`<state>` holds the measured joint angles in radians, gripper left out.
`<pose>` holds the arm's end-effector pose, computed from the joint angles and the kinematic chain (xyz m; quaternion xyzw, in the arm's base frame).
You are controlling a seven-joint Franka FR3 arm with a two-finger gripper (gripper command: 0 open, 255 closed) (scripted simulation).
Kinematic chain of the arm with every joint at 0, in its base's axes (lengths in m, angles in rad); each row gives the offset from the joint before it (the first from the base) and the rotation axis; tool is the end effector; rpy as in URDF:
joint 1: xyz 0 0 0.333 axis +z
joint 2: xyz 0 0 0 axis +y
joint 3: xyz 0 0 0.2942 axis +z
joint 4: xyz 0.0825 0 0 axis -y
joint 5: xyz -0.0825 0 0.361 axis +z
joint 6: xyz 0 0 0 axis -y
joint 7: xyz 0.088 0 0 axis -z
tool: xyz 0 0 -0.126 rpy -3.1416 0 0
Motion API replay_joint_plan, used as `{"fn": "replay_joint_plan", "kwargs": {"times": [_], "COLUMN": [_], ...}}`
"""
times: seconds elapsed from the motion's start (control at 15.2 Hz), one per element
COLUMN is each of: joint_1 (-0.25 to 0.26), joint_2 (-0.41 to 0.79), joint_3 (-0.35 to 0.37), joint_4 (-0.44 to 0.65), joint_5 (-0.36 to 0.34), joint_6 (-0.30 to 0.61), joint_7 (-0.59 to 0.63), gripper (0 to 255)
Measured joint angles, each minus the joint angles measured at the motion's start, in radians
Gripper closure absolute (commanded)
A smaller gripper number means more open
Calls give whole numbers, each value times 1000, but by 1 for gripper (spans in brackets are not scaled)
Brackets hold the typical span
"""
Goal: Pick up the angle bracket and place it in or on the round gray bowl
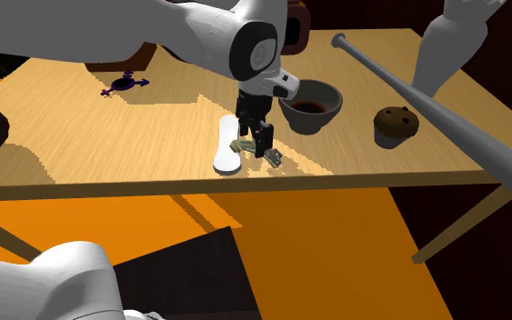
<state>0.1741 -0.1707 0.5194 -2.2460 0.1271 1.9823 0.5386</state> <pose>0.3498 0.3065 0.3903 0.9974 0.0431 -0.0543 0.0204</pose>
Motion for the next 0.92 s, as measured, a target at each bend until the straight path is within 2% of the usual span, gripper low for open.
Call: {"fn": "replay_joint_plan", "kwargs": {"times": [0.46, 0.53, 0.66, 0.92], "joint_1": [-2, -2, -2, -4], "joint_2": [3, 1, 16, 27], "joint_3": [-6, -7, -5, -5], "joint_4": [-7, -9, -1, 9], "joint_5": [-8, -6, -12, -20], "joint_6": [29, 30, 50, 32], "joint_7": [5, 5, 5, 4], "gripper": [0, 255, 255, 255]}}
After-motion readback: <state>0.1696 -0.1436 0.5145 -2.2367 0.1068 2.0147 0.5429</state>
